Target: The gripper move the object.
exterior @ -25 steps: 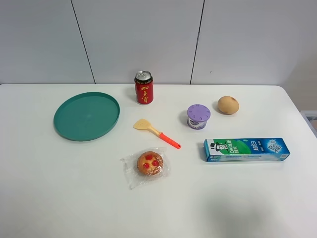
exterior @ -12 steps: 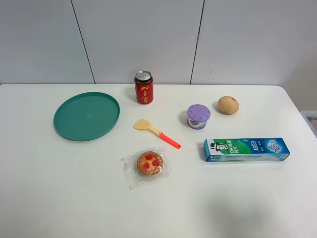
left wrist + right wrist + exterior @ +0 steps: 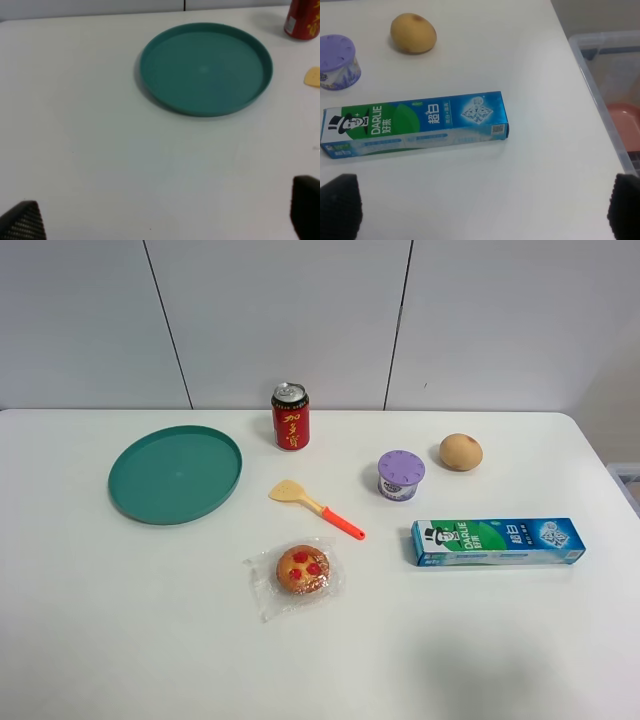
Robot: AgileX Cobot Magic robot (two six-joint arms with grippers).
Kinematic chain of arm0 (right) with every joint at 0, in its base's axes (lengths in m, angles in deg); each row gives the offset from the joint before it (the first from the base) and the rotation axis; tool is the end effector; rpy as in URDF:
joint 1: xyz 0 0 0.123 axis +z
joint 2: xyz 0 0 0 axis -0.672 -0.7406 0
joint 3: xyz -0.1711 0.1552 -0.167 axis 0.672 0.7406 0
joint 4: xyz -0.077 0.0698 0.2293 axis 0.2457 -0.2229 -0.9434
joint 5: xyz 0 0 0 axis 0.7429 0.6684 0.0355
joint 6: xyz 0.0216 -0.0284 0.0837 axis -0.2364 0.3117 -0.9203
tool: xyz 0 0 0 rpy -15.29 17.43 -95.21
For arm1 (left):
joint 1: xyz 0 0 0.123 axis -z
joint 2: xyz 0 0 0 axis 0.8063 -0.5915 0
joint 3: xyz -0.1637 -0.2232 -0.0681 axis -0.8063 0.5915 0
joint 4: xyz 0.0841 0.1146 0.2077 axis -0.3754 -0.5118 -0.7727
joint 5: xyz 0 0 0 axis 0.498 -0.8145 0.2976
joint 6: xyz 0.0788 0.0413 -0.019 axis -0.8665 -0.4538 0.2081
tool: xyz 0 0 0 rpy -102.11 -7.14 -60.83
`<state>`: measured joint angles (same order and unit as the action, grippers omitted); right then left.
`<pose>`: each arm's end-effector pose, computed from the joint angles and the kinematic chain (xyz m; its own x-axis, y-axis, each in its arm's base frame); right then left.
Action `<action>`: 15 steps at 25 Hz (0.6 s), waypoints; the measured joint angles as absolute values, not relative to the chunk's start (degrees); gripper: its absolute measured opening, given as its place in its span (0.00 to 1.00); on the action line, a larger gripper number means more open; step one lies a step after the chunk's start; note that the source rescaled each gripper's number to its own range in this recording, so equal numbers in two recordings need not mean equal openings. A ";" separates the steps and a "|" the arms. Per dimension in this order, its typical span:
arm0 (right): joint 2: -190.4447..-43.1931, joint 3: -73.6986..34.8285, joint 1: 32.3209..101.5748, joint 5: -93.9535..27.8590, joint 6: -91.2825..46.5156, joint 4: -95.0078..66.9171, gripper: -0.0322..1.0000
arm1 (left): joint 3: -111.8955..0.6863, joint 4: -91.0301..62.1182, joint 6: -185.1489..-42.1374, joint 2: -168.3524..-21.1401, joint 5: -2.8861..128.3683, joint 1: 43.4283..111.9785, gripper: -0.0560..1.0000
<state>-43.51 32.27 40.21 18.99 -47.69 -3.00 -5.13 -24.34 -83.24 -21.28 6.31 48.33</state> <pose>-0.0054 -0.0042 0.2758 -0.4613 0.0324 -0.8867 0.0852 0.9963 -0.0079 -0.0061 -0.0056 0.2803 -0.4348 -0.0087 -0.9005 -0.0311 0.9995 0.0054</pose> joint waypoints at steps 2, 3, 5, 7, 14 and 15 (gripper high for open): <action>-43.51 32.27 40.21 18.99 -47.69 -3.00 1.00 | -5.13 -24.34 -83.24 -21.28 6.31 48.33 1.00; -43.51 32.27 40.21 18.99 -47.69 -3.00 1.00 | -5.13 -24.34 -83.24 -21.28 6.31 48.33 1.00; -43.51 32.27 40.21 18.99 -47.69 -3.00 1.00 | -5.13 -24.34 -83.24 -21.28 6.31 48.33 1.00; -43.51 32.27 40.21 18.99 -47.69 -3.00 1.00 | -5.13 -24.34 -83.24 -21.28 6.31 48.33 1.00; -43.51 32.27 40.21 18.99 -47.69 -3.00 1.00 | -5.13 -24.34 -83.24 -21.28 6.31 48.33 1.00; -43.51 32.27 40.21 18.99 -47.69 -3.00 1.00 | -5.13 -24.34 -83.24 -21.28 6.31 48.33 1.00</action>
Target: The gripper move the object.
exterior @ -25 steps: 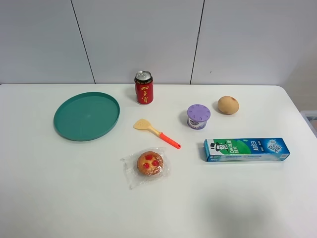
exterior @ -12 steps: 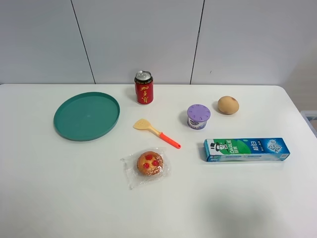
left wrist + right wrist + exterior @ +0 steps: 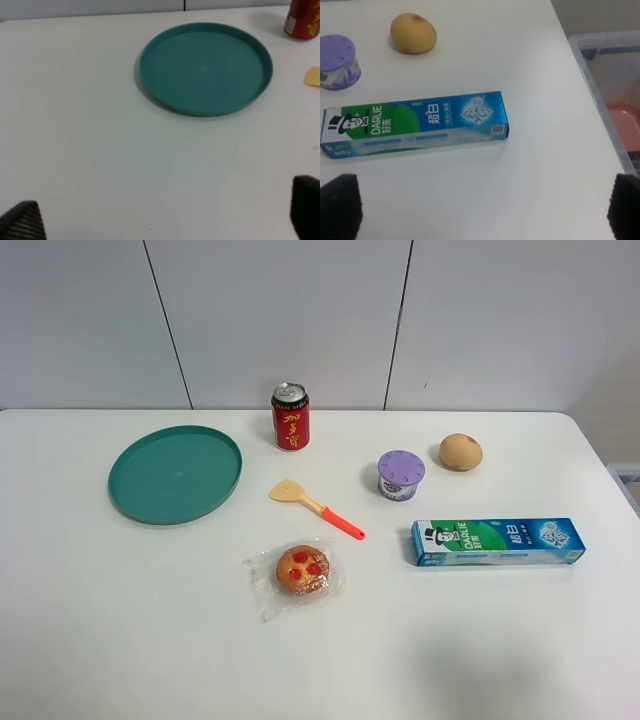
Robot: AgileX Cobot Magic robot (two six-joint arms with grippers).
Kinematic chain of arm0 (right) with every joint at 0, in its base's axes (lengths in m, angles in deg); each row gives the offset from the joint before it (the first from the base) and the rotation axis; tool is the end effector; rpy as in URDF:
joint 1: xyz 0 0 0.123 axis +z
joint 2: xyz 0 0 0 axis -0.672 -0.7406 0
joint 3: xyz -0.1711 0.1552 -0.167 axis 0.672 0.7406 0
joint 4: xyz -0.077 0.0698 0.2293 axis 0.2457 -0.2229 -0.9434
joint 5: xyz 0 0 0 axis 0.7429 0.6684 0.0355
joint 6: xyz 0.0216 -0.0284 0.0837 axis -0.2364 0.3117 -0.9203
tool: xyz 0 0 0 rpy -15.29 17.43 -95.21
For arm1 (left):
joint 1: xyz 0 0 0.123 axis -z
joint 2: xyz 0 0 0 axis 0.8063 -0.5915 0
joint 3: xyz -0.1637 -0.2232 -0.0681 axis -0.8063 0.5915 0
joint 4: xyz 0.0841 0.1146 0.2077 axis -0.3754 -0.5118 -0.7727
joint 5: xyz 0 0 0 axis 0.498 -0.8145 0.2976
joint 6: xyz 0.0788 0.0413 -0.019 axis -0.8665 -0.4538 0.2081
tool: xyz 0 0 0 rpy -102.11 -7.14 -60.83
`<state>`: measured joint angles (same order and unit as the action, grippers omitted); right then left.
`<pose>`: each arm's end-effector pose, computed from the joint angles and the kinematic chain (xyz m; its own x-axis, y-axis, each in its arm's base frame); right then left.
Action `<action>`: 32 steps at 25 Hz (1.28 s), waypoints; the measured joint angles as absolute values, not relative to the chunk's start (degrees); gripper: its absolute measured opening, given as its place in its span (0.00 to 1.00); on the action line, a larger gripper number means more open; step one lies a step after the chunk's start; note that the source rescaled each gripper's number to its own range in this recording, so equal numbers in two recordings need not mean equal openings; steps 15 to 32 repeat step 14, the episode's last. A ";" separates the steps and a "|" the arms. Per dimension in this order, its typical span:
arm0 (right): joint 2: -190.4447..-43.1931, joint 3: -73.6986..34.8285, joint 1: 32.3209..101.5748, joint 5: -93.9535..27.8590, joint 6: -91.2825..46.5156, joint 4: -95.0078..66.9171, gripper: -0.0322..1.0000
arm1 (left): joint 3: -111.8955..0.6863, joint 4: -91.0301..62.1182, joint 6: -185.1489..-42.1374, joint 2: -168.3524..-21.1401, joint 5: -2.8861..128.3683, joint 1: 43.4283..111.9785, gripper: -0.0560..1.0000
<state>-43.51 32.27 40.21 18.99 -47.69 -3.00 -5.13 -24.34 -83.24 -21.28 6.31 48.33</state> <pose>-0.0054 -0.0042 0.2758 -0.4613 0.0324 -0.8867 0.0852 0.9963 -0.0079 -0.0061 -0.0056 0.2803 -0.4348 -0.0087 -0.9005 -0.0311 0.9995 0.0054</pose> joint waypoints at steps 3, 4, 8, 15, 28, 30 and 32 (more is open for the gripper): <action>-43.51 32.27 40.21 18.99 -47.69 -3.00 1.00 | -5.13 -24.34 -83.24 -21.28 6.31 48.33 1.00; -43.51 32.27 40.21 18.99 -47.69 -3.00 1.00 | -5.13 -24.34 -83.24 -21.28 6.31 48.33 1.00; -43.51 32.32 40.21 18.99 -47.69 -3.00 1.00 | -5.13 -24.34 -83.24 -21.28 6.31 48.33 1.00; -43.51 32.32 40.21 18.99 -47.69 -3.00 1.00 | -5.13 -24.34 -83.24 -21.28 6.31 48.33 1.00; -43.51 32.32 40.21 18.99 -47.69 -3.00 1.00 | -5.13 -24.34 -83.24 -21.28 6.31 48.33 1.00; -43.51 32.32 40.21 18.99 -47.69 -3.00 1.00 | -5.13 -24.34 -83.24 -21.28 6.31 48.33 1.00; -43.51 32.32 40.21 18.99 -47.69 -3.00 1.00 | -5.13 -24.34 -83.24 -21.28 6.31 48.33 1.00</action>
